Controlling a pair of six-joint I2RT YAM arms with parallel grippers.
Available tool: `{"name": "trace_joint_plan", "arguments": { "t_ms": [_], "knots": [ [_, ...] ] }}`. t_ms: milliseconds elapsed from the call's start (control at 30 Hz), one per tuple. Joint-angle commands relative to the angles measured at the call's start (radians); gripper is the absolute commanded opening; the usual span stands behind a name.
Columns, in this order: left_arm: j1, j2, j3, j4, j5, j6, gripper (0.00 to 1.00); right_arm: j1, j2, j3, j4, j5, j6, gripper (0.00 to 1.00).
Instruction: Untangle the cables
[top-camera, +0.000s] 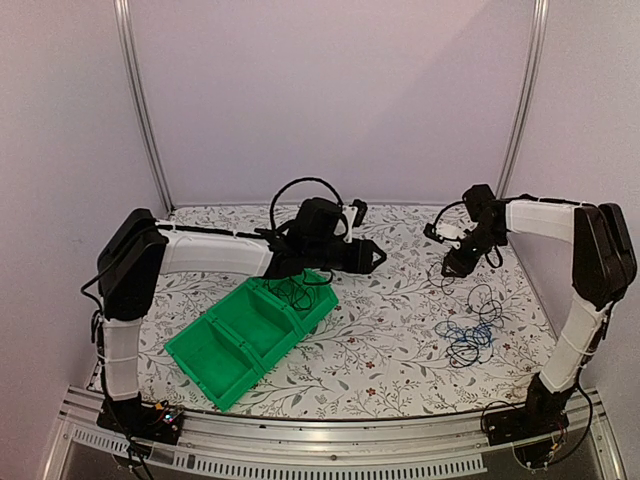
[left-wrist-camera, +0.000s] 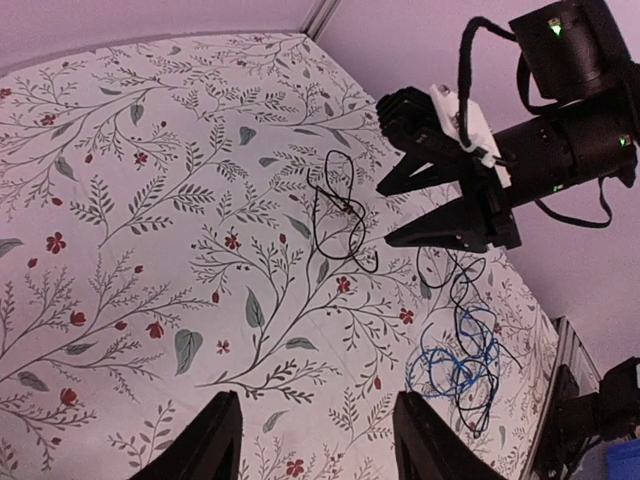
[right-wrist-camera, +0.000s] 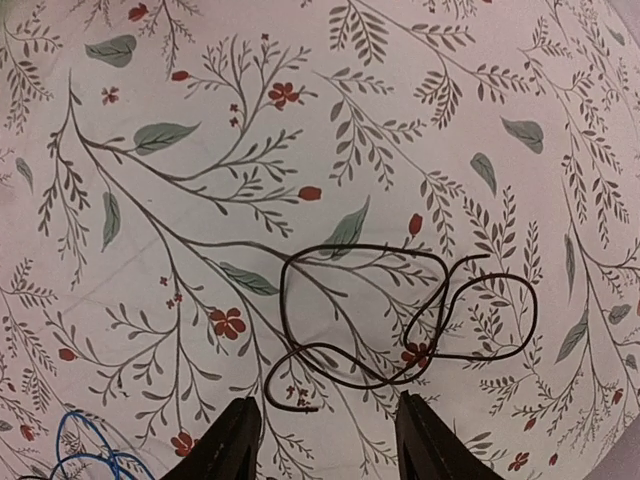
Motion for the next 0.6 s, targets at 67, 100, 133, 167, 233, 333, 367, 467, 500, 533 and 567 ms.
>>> {"name": "trace_joint_plan", "arguments": {
  "t_ms": [67, 100, 133, 167, 233, 333, 367, 467, 500, 533, 567],
  "knots": [
    [-0.027, 0.013, 0.035, 0.000, 0.032, -0.012, 0.52, -0.014, 0.018, -0.077, 0.094, 0.169, -0.129, 0.50],
    [-0.026, 0.005, 0.023, 0.001, 0.032, -0.014, 0.52, -0.014, 0.017, -0.092, 0.116, 0.187, -0.166, 0.49],
    [-0.027, -0.003, 0.012, 0.003, 0.032, -0.016, 0.52, -0.015, 0.019, -0.100, 0.135, 0.236, -0.191, 0.49],
    [-0.029, -0.012, -0.001, 0.006, 0.033, -0.020, 0.52, -0.014, 0.022, -0.106, 0.151, 0.256, -0.229, 0.49],
    [-0.028, -0.029, -0.027, 0.014, 0.035, -0.028, 0.52, -0.015, 0.034, -0.104, 0.168, 0.269, -0.269, 0.49],
    [-0.029, -0.047, -0.054, 0.018, 0.037, -0.037, 0.51, -0.012, 0.055, -0.084, 0.172, 0.269, -0.295, 0.49],
    [-0.029, -0.053, -0.059, 0.020, 0.038, -0.039, 0.51, -0.012, 0.071, -0.075, 0.172, 0.271, -0.299, 0.48],
    [-0.032, -0.064, -0.070, 0.019, 0.037, -0.039, 0.51, -0.008, 0.106, -0.056, 0.175, 0.271, -0.306, 0.47],
    [-0.033, -0.067, -0.072, 0.019, 0.037, -0.039, 0.51, -0.006, 0.113, -0.053, 0.174, 0.267, -0.309, 0.46],
    [-0.032, -0.071, -0.073, 0.018, 0.037, -0.039, 0.51, -0.005, 0.121, -0.051, 0.174, 0.265, -0.313, 0.45],
    [-0.032, -0.072, -0.075, 0.017, 0.037, -0.039, 0.51, -0.002, 0.127, -0.049, 0.174, 0.264, -0.315, 0.45]
  ]
}}
